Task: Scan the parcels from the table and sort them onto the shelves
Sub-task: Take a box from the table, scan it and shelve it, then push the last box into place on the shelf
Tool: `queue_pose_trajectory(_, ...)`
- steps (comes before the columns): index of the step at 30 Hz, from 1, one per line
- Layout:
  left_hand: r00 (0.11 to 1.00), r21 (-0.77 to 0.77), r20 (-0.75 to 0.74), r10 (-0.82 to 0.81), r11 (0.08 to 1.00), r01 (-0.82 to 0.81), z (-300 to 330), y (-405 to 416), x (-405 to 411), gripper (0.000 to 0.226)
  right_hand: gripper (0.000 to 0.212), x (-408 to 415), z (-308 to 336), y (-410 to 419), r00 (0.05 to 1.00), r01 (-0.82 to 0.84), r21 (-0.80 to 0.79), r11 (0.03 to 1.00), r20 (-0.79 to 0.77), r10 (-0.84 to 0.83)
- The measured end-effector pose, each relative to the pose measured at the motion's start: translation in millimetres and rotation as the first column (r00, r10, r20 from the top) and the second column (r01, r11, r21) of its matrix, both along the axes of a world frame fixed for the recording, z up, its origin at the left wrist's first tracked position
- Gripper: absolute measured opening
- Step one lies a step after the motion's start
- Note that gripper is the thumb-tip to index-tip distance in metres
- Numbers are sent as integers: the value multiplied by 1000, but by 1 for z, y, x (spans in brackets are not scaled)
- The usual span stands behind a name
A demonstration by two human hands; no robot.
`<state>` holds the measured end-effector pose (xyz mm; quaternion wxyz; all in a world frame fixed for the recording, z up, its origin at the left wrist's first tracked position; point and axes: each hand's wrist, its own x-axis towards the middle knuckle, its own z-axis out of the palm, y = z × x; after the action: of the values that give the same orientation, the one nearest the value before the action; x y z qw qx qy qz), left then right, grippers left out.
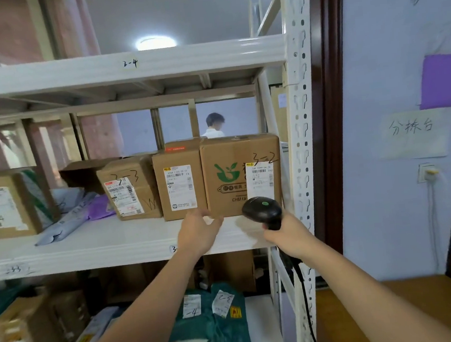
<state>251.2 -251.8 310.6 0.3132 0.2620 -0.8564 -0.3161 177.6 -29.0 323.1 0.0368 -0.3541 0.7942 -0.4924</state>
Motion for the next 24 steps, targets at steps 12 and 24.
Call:
queue_pose_trajectory(12, 929, -302, 179, -324, 881, 365, -25, 22, 74, 51, 8, 64, -19, 35, 988, 134, 62, 989, 66, -138)
queue_pose_trajectory(24, 672, -168, 549, -497, 722, 671, -69, 95, 86, 78, 20, 158, -56, 150, 903, 388, 157, 908, 131, -409)
